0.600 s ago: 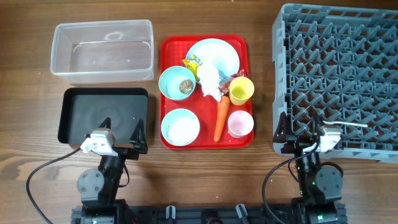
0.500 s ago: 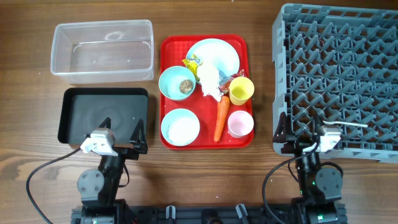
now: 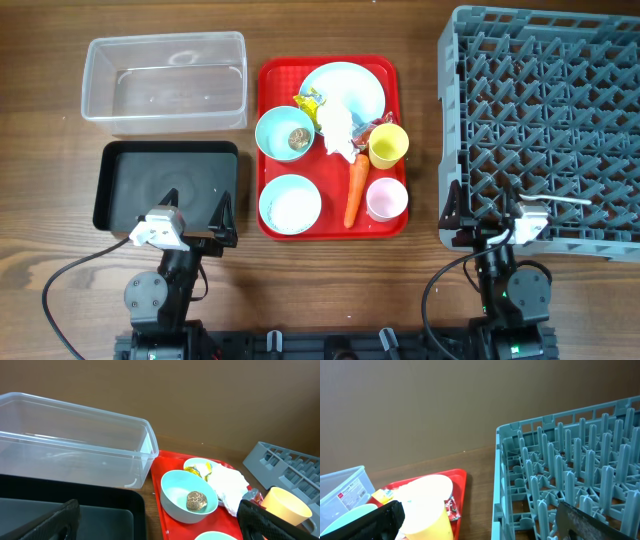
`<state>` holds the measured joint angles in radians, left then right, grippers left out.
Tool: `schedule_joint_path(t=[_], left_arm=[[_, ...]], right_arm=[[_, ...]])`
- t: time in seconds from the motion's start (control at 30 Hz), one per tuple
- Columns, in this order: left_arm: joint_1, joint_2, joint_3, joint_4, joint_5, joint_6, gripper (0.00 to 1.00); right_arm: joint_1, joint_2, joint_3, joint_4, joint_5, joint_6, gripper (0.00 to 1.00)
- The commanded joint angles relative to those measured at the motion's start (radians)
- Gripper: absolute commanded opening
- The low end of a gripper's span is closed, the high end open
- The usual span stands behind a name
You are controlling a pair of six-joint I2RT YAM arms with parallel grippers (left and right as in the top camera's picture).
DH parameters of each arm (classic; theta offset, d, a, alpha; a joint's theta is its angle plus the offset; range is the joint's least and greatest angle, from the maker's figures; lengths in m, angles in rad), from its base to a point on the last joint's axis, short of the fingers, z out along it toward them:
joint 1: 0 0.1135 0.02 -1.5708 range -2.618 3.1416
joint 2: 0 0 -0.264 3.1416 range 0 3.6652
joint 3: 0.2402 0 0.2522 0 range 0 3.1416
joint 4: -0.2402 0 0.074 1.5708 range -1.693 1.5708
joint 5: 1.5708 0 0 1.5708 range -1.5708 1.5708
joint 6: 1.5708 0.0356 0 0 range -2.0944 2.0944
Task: Sort waste into correct bins and load items into the dishwasher rack
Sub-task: 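Raise both arms from rest toward the red tray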
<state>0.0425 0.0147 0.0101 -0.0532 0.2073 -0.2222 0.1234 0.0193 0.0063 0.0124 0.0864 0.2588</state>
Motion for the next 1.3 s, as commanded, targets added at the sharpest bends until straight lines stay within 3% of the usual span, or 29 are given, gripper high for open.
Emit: schedule_joint_path(t=[0.0, 0.63, 0.77, 0.83, 0.97, 1.1, 1.27], left_arm=[[0.01, -0.01, -0.005, -0.005, -0.007, 0.013, 1.0], [0.01, -0.01, -0.005, -0.003, -0.006, 0.005, 1.0], [0.01, -0.01, -0.003, 0.101, 0.098, 0.005, 1.0], [0.01, -0.006, 0.032, 0.105, 0.107, 0.005, 1.0], [0.01, 0.069, 0.2, -0.006, 0.108, 0.006, 1.0], [0.01, 0.233, 0.486, -0.202, 0.187, 0.005, 1.0], [-0.007, 0.479, 0.916, -0.504, 0.185, 0.008, 1.0]], right_arm=[[-0.003, -0.008, -0.001, 0.003, -0.008, -0.013, 1.0], [-0.003, -0.008, -0.001, 0.071, -0.009, 0.019, 1.0], [-0.003, -0.008, -0.001, 0.166, -0.121, 0.051, 1.0], [-0.003, -0.008, 0.007, 0.207, -0.215, -0.029, 1.0], [-0.003, 0.023, 0.121, 0.208, -0.275, -0.135, 1.0], [-0.003, 0.176, 0.32, 0.2, -0.392, -0.211, 1.0], [-0.003, 0.507, 0.701, -0.043, -0.448, -0.219, 1.0]])
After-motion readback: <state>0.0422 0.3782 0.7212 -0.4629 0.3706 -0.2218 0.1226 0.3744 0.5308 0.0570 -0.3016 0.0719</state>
